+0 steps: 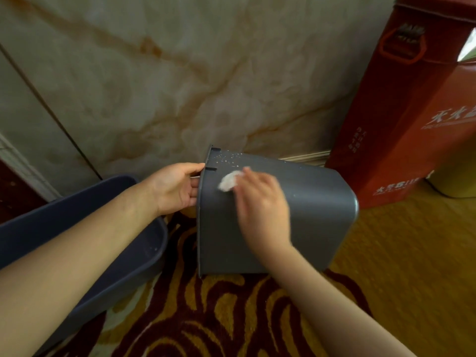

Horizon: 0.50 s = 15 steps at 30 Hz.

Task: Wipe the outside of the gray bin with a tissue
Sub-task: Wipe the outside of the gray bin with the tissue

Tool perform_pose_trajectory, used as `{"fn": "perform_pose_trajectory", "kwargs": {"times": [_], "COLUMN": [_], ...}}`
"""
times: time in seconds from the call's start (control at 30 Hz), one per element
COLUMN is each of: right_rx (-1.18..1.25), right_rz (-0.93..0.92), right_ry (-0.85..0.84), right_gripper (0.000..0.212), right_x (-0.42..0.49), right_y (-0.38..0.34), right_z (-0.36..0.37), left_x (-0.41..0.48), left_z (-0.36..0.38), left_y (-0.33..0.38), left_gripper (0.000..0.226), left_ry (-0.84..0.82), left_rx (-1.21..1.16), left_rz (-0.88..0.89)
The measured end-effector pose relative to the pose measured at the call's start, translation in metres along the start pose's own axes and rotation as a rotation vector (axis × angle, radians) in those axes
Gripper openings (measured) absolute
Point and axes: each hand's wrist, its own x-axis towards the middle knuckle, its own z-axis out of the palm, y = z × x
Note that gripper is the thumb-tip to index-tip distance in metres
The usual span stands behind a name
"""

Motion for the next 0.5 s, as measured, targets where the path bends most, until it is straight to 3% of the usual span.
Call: {"fn": "perform_pose_trajectory", "kwargs": {"times": [0.07, 0.13, 0.37, 0.5], "right_rx": [-0.004, -0.002, -0.222, -0.253], "right_rz": [-0.104, -0.143, 0.09, 0.222], "right_ry": [-0.128, -0.145, 0.089, 0.21], "right_gripper": [0.026, 0.028, 0.026, 0.023], "right_x": [-0.006, -0.011, -0.058, -0.065], "right_y": [-0.011, 0.002, 0.114, 0.144], "right_z": [0.014, 0.014, -0.035, -0.053], "left_x": [0.003, 0.005, 0.014, 0.016], "left_z": [-0.002, -0.002, -0.002, 0.003], "left_y": [-0.001, -0.001, 0.003, 0.008], "left_gripper": [0.03, 0.031, 0.03, 0.031], "left_ry": [0.003, 0.007, 0.039, 0.077], "left_rx": [0.002, 0.0, 0.117, 0.137], "left_rz": [0.002, 0.004, 0.056, 0.067]}}
